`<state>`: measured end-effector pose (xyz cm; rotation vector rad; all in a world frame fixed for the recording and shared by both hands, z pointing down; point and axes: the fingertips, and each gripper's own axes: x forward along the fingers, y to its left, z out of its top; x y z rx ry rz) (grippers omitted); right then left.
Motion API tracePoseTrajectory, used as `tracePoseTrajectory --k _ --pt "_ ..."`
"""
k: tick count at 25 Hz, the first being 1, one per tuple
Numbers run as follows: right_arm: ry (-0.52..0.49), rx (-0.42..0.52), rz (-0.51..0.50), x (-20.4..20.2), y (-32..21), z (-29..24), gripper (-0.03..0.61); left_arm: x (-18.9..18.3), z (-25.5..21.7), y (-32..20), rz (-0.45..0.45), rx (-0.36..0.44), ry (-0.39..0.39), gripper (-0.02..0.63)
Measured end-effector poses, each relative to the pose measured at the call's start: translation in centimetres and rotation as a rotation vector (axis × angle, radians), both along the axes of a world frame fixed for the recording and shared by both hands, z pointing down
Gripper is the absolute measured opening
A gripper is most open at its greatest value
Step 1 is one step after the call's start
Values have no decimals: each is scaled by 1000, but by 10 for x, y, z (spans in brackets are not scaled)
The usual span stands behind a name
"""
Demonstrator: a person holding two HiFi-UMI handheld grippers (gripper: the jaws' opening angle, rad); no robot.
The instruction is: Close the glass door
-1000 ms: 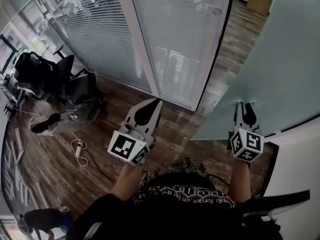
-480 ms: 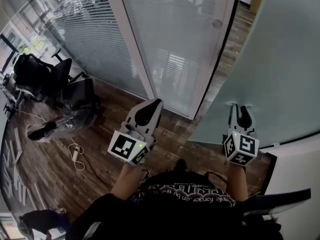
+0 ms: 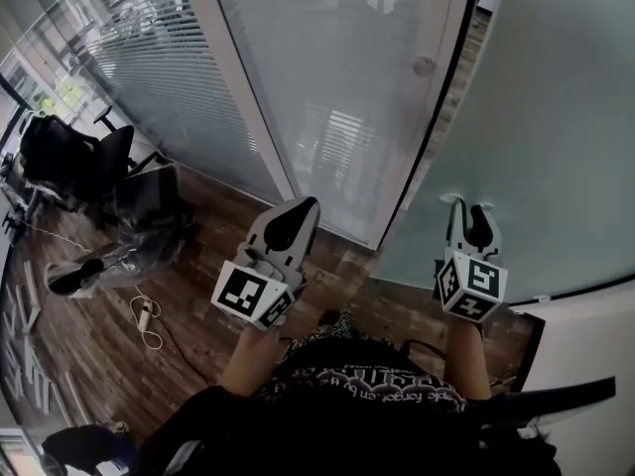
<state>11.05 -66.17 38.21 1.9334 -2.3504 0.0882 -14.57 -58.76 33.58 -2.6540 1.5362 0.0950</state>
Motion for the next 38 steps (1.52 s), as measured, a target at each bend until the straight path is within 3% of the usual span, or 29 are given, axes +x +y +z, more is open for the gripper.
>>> tracePoseTrajectory --k 19,31,38 --pt "-5 0 147 10 -98 1 106 -15 5 -129 159 -18 9 2" --pt "-7 11 185 22 -129 10 106 -11 28 -158 214 -57 16 2" --pt "-7 16 207 23 -140 3 106 -14 14 -163 232 -37 19 2"
